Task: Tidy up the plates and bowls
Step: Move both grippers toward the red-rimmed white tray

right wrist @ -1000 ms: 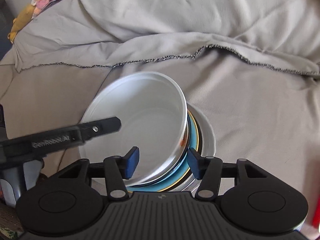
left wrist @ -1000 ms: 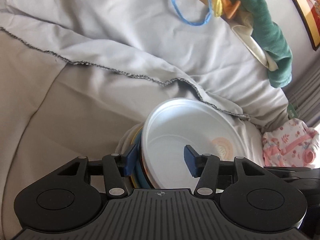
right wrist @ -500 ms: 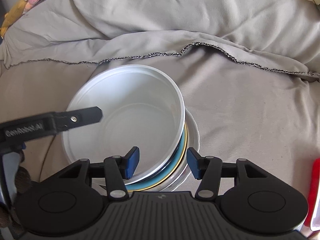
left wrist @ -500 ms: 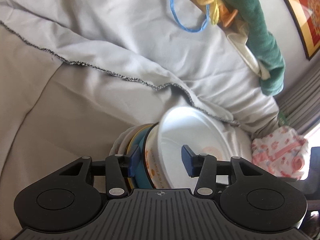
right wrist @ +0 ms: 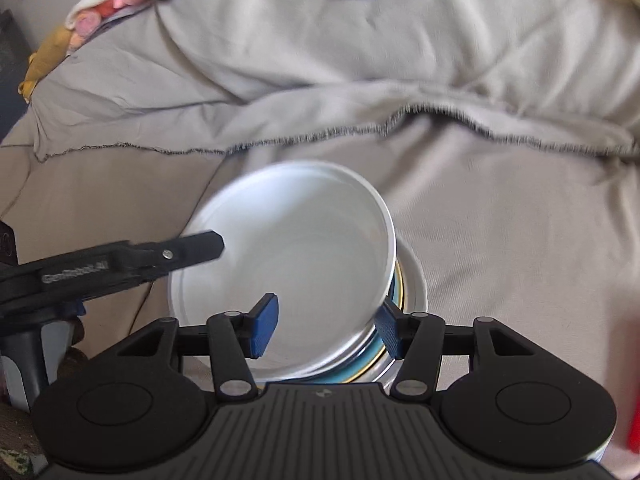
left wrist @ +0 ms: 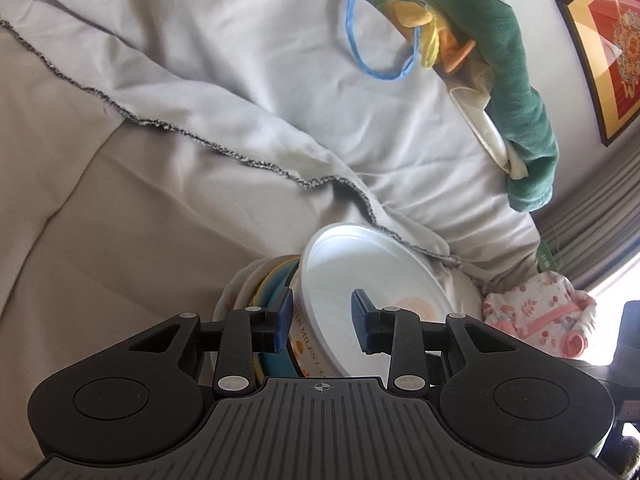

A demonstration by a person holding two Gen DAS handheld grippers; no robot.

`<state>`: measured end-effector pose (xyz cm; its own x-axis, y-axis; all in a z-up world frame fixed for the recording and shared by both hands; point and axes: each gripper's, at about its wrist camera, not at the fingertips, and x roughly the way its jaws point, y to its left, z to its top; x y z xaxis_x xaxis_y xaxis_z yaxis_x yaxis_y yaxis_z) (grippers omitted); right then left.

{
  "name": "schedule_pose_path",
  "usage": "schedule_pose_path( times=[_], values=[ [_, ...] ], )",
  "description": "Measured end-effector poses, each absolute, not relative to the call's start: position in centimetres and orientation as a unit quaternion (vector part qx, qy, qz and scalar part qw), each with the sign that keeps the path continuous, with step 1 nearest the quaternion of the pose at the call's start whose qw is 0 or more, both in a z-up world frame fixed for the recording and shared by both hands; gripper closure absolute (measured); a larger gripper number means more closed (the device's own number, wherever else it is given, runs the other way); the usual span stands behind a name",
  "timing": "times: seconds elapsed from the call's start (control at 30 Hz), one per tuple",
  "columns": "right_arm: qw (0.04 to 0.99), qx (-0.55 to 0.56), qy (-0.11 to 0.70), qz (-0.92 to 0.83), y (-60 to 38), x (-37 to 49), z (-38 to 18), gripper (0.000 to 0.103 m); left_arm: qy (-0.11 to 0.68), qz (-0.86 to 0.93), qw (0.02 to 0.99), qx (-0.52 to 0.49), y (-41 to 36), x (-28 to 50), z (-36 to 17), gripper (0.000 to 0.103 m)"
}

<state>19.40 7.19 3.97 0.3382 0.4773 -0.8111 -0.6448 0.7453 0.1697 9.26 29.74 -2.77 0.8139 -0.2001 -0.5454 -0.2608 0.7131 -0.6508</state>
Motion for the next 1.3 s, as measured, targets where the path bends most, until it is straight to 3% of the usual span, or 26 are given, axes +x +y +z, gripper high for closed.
schedule_pose_path(
  times=[0.17, 0.27, 0.5, 0.7, 0.87, 1.1, 1.3],
  values=[
    [0.804, -0.094, 0.48, 0.339, 7.3, 19.8, 3.2, 0.049, 0.301, 0.015, 0.876, -0.377, 29.7, 9.2, -2.8, 0.068],
    [0.807, -0.089, 0.479, 0.335, 6.9, 19.7, 3.1, 0.049, 0.276, 0.03, 0.887, -0.368, 29.4, 8.4, -2.2, 0.074],
    [0.846, -0.042, 0.414, 0.334, 1.2, 18.8, 5.9, 0.049, 0.207, 0.028, 0.927, -0.312, 25.5, 7.2, 2.8, 0.073],
    [0.867, -0.019, 0.411, 0.282, -7.8, 21.6, 6.7, 0.049, 0.305, -0.09, 0.908, -0.272, 15.4, 13.7, 3.5, 0.073],
    [0.886, -0.032, 0.411, 0.214, -16.9, 23.9, 5.8, 0.049, 0.401, -0.191, 0.859, -0.255, 5.5, 19.9, 0.7, 0.073],
    [0.877, 0.055, 0.468, 0.094, -28.4, 28.6, 0.3, 0.049, 0.509, -0.212, 0.794, -0.257, -4.7, 27.4, -6.0, 0.073],
    [0.847, 0.138, 0.508, 0.067, -32.5, 29.5, -5.3, 0.048, 0.528, -0.188, 0.796, -0.228, -7.8, 28.6, -8.6, 0.074]
  ],
)
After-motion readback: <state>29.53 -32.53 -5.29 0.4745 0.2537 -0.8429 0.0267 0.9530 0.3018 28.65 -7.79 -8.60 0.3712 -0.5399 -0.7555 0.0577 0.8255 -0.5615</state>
